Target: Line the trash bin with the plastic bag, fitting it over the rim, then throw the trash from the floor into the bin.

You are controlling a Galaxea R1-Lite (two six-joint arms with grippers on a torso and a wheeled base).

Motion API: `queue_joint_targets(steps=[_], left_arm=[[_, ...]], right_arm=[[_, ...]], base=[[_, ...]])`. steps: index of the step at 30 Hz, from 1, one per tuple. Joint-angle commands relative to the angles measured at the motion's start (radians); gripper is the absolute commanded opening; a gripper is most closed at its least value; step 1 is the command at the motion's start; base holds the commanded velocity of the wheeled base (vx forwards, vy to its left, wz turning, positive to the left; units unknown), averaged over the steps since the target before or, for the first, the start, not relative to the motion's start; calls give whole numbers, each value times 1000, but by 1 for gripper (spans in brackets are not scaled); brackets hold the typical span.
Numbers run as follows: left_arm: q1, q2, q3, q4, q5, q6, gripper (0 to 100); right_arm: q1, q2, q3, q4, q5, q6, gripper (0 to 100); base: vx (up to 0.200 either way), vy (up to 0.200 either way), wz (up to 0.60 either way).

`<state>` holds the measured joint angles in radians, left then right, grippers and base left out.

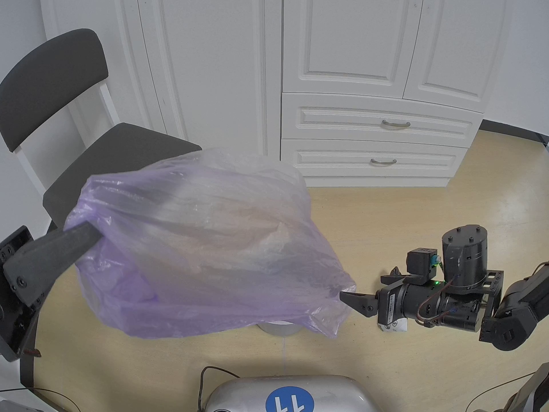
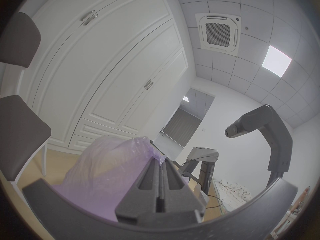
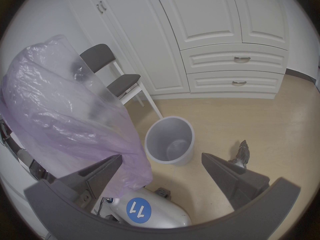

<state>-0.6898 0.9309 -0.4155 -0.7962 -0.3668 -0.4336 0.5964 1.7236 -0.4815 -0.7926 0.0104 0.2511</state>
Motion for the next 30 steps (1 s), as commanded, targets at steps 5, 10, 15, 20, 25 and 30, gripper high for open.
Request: queue_joint_targets(steps=[5,10,15,20,25,30], left_arm=[[-1,8,-12,-6,0,-17,0],[1,6,-20,-8,2,-19,0],[1,8,-20,-8,2,-19,0],[1,-9,-23,-9,2,-19,0],[3,-23,-32,-9,2,-19,0],[3,-43,-32,-17,2,-19,0]], right_arm=[[37,56,11,-13,77,28,100],[114,94,1,-30,77,89,100],[172,151,12,-162,57,159,100],[171,229,6,-284,17,175,100],[171,307,15,-464,-17,208,100],[171,363,83,-685,36,257,100]], base=[[0,0,0],[0,0,0],[0,0,0],[0,0,0],[0,0,0],[0,0,0]])
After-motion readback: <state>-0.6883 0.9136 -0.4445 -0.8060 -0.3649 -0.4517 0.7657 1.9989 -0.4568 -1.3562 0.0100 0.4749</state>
